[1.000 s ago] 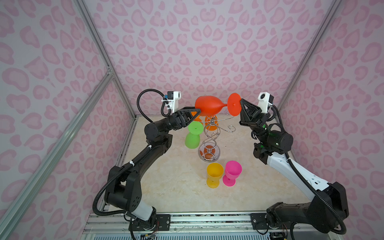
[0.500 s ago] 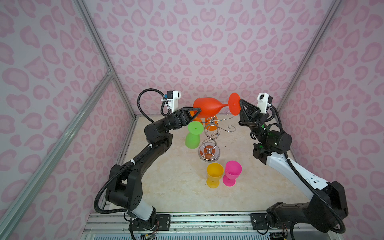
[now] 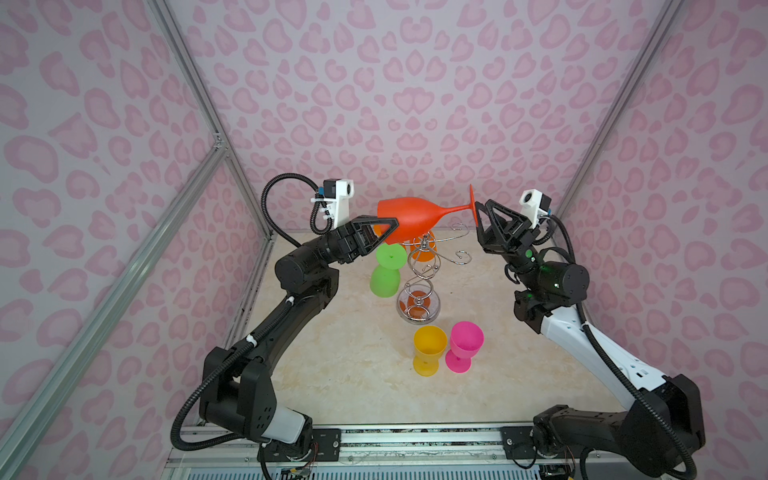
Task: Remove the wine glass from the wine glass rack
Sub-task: 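Grasp the red glass bowl with the left gripper and open the right gripper, then lower the red glass upright with the left gripper while the right gripper withdraws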
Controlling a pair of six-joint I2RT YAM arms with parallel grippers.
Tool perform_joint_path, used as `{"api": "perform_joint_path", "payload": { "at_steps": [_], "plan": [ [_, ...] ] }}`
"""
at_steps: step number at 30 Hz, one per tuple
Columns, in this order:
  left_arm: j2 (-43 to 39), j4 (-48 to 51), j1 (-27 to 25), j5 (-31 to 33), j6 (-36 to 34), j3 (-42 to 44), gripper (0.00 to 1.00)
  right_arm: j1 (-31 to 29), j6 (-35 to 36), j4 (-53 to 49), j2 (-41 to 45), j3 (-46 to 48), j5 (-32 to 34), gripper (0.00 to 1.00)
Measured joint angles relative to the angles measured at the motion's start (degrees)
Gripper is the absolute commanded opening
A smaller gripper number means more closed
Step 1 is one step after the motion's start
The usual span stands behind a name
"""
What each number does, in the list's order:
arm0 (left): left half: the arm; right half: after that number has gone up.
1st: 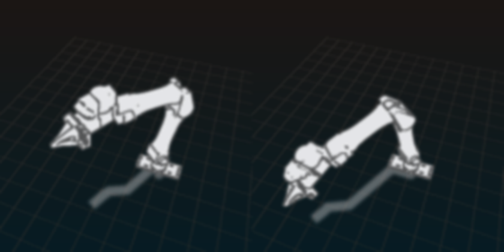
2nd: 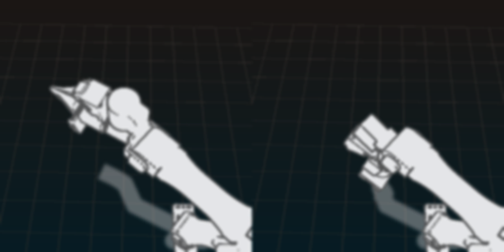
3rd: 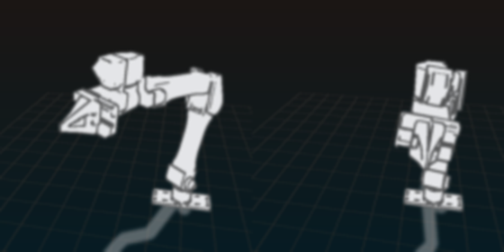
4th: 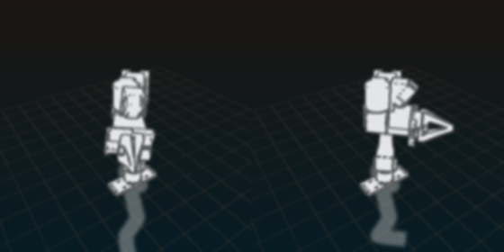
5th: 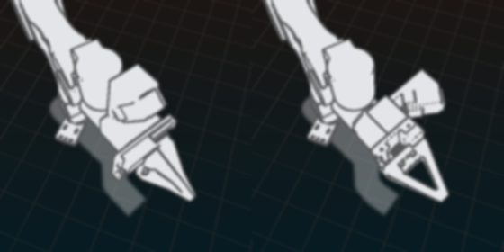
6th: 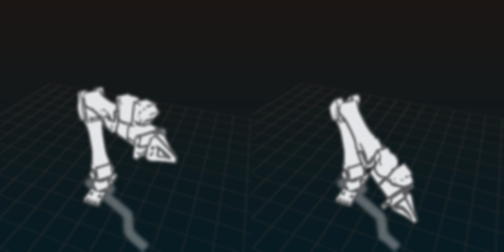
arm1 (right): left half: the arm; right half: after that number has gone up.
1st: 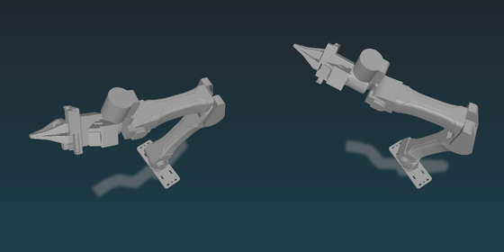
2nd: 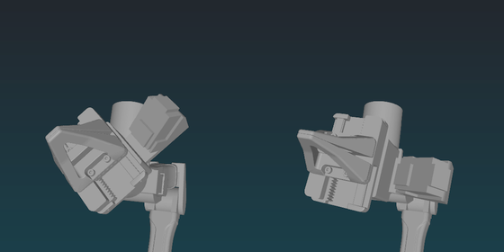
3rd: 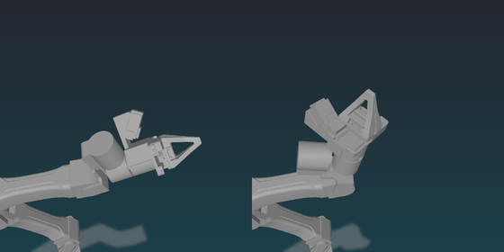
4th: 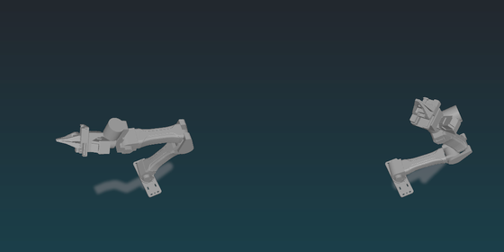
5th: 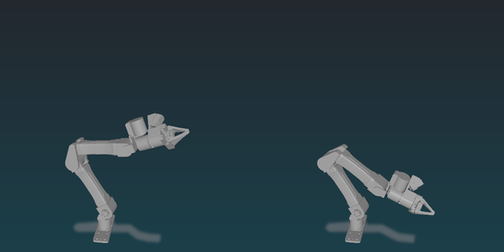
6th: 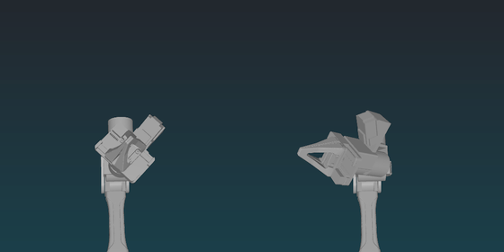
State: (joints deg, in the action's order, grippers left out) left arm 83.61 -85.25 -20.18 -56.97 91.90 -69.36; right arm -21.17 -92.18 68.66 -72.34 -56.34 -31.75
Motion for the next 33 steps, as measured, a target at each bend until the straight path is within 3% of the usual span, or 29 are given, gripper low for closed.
{"api": "perform_joint_path", "payload": {
  "at_steps": [4, 8, 11, 15, 19, 22, 28, 33],
  "plan": [
    [-5.55, 3.23, -0.04, -2.36, -0.79, 0.76, 0.07, 4.33, 4.52, -7.98, 5.6, 2.1, -0.66, 0.5],
    [-14.51, 13.73, -0.04, -7.32, -8.61, 2.08, 0.05, 7.74, 15.45, -25.07, 14.12, 1.27, -0.17, 0.52],
    [-23.1, 30.88, -0.04, -11.3, -21.97, 2.32, 0.05, 8.2, 27.98, -42.75, 20.0, -3.21, 3.21, 0.52],
    [-32.3, 66.2, -0.07, -12.04, -47.98, -1.99, 0.05, 8.96, 42.62, -62.14, 25.09, -7.26, 10.67, 0.54],
    [-35.21, 98.03, -0.07, -6.21, -69.61, -6.91, 0.04, 10.51, 50.27, -74.27, 26.77, -7.52, 15.96, 0.54],
    [-35.21, 116.78, -0.07, 1.51, -79.01, -9.33, 0.04, 11.63, 52.87, -79.14, 26.95, -6.73, 17.51, 0.54],
    [-36.7, 139.75, -0.31, 14.32, -88.89, -12.37, 0.02, 13.35, 53.77, -83.17, 25.55, -5.4, 18.12, 0.54],
    [-36.57, 148.8, -0.96, 20.72, -91.34, -10.16, 0.02, 14.05, 53.22, -83.54, 24.92, -4.85, 17.07, 0.54]
  ]
}}
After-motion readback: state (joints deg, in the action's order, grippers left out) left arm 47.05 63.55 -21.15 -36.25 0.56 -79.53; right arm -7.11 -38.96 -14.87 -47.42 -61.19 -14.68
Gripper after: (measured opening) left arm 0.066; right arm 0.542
